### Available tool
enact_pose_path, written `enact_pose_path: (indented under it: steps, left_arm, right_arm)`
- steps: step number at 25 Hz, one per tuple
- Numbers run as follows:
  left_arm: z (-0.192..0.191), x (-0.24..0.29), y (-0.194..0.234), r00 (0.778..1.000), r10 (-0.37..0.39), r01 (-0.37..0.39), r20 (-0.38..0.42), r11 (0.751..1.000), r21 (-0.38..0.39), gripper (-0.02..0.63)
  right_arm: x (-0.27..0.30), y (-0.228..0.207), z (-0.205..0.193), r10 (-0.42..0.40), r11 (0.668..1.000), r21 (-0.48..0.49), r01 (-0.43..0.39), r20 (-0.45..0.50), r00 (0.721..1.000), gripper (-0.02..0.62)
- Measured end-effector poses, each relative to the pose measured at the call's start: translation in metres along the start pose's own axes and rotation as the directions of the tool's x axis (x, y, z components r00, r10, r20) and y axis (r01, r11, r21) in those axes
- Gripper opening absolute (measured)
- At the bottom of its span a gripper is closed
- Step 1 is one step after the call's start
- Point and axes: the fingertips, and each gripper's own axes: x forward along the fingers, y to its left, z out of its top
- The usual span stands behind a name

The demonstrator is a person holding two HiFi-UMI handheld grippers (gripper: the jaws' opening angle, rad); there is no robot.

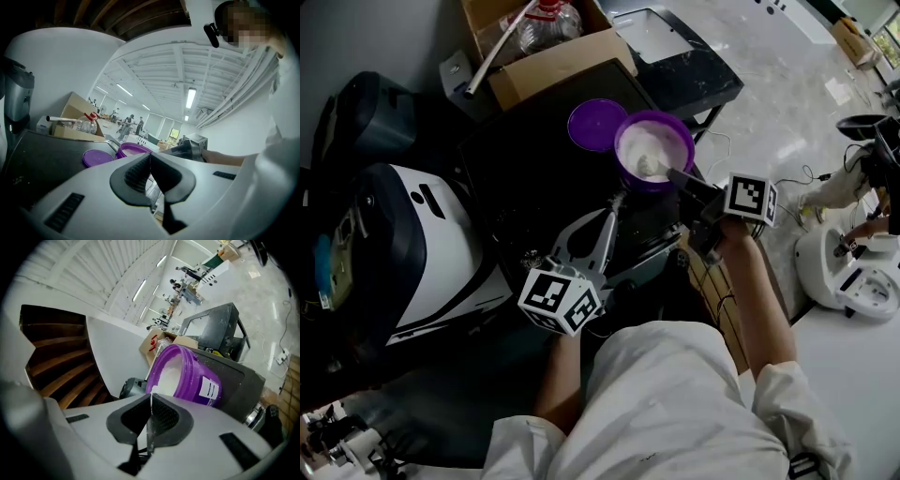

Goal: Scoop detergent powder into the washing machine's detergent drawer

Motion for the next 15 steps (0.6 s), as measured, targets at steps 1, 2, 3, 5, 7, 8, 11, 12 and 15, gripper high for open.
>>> enact_pose_path:
  steps: [1,2,3,5,7,8,11,12,15]
  left_arm:
    - [0.0,-0.002,0.0,1.0,-0.003,0.003,0.0,1.0,0.0,0.02]
    - [-0.001,-0.003,-0.001,1.0,-0.005,0.005,-0.001,1.0,-0.001,0.02]
    - [-0.001,-0.005,-0.002,1.0,-0.008,0.008,-0.001,1.0,-0.002,0.02]
    - [-0.002,-0.008,-0.004,1.0,-0.013,0.013,-0.002,1.0,-0.004,0.02]
    - [-0.003,-0.01,-0.005,1.0,-0.015,0.015,0.001,1.0,-0.006,0.02]
    - [-0.003,-0.011,-0.006,1.0,-0.016,0.016,0.002,1.0,-0.006,0.02]
    - [-0.003,-0.014,-0.008,1.0,-0.012,0.012,0.008,1.0,-0.004,0.02]
    - [-0.003,-0.015,-0.008,1.0,-0.008,0.008,0.011,1.0,-0.004,0.02]
    - [-0.001,-0.02,-0.008,1.0,0.01,-0.01,0.023,1.0,-0.004,0.02]
  right_arm:
    - [0.0,0.0,0.0,0.013,1.0,0.02,-0.013,0.012,1.0,0.012]
    - [-0.001,0.0,-0.001,0.022,0.999,0.039,-0.023,0.024,0.999,0.012]
    - [-0.001,0.0,-0.002,0.03,0.998,0.058,-0.032,0.037,0.999,0.012]
    - [-0.003,0.001,-0.002,0.049,0.993,0.102,-0.056,0.068,0.996,0.012]
    - [-0.005,0.002,0.0,0.08,0.984,0.152,-0.095,0.101,0.992,0.012]
    - [-0.006,0.003,0.001,0.095,0.978,0.174,-0.114,0.115,0.989,0.012]
    - [-0.009,0.006,0.002,0.138,0.959,0.229,-0.168,0.143,0.98,0.012]
    - [-0.01,0.007,0.002,0.154,0.951,0.245,-0.188,0.151,0.976,0.012]
    - [-0.013,0.012,0.002,0.187,0.933,0.277,-0.229,0.171,0.967,0.012]
